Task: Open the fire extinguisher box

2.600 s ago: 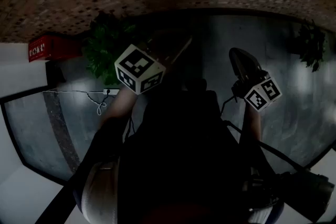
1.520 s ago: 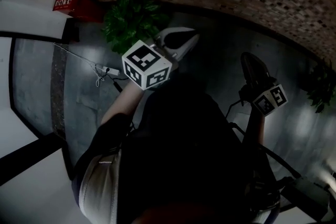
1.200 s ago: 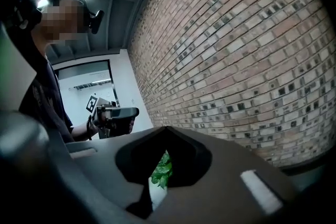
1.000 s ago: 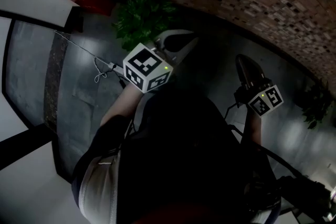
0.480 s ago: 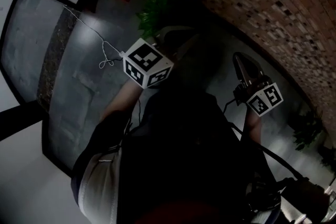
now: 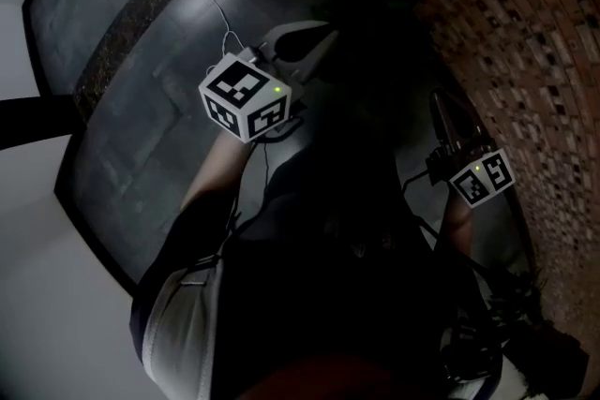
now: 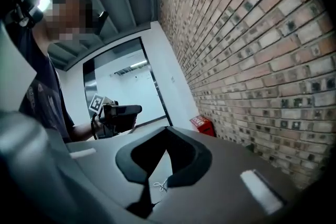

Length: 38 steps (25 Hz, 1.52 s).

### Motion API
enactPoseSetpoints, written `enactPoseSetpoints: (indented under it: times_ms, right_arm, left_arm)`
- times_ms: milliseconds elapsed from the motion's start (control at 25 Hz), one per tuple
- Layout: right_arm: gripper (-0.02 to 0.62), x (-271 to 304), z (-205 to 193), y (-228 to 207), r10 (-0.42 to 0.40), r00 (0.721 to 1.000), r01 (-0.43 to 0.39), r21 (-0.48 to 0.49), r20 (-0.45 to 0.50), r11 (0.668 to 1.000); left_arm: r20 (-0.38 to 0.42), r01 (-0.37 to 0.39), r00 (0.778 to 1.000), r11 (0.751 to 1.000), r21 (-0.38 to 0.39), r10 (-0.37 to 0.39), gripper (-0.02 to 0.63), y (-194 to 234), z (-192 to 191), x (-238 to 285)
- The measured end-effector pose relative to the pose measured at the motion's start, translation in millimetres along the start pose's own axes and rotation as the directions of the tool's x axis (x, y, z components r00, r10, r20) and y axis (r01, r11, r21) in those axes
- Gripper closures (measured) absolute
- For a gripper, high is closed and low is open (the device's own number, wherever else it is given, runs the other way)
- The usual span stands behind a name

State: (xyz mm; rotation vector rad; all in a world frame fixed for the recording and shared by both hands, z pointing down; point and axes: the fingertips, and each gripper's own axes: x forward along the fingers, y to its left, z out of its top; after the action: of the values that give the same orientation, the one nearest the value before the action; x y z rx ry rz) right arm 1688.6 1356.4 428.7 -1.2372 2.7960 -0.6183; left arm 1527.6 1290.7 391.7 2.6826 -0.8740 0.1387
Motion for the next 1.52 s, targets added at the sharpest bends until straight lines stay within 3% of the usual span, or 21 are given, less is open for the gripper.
enactPoseSetpoints:
  times_ms: [200,360,520,760,960,1200,1520]
  right_arm:
    - [0.597,37.7,8.8,-13.3,0.104,0.994,-0.104,0.02,-0.017,0.994]
    - [0.597,52.0,20.2,-33.3,0.195,0.981,-0.194,0.069,-0.013,0.979]
    - [0.597,71.6,39.3,-47.0,0.284,0.959,-0.283,0.055,0.0,0.957]
    - [0.597,82.2,38.9,-78.8,0.334,0.942,-0.331,0.091,-0.017,0.939]
    - [0.597,95.2,36.5,-91.0,0.393,0.919,-0.387,0.107,-0.043,0.916]
    - [0.597,118.2,34.7,-86.1,0.472,0.879,-0.462,0.12,-0.071,0.878]
    - [0.597,149.6,42.1,-53.2,0.551,0.826,-0.548,0.059,-0.118,0.834]
  left_arm:
    - [-0.025,-0.078,0.997,0.997,0.018,0.079,0.601,14.8,1.4,3.1]
    - [0.021,-0.179,0.984,0.984,0.006,0.179,0.601,27.9,19.9,8.7]
    - [0.045,-0.239,0.97,0.971,-0.012,0.239,0.601,43.6,36.7,15.7]
    - [0.002,-0.304,0.953,0.953,0.012,0.304,0.601,47.2,30.3,40.8]
    - [-0.001,-0.387,0.922,0.922,-0.007,0.387,0.601,60.7,31.8,37.0]
    - [-0.002,-0.456,0.89,0.89,0.008,0.456,0.601,74.9,38.0,25.1]
    - [0.027,-0.514,0.857,0.858,-0.003,0.514,0.601,95.6,38.7,-7.7]
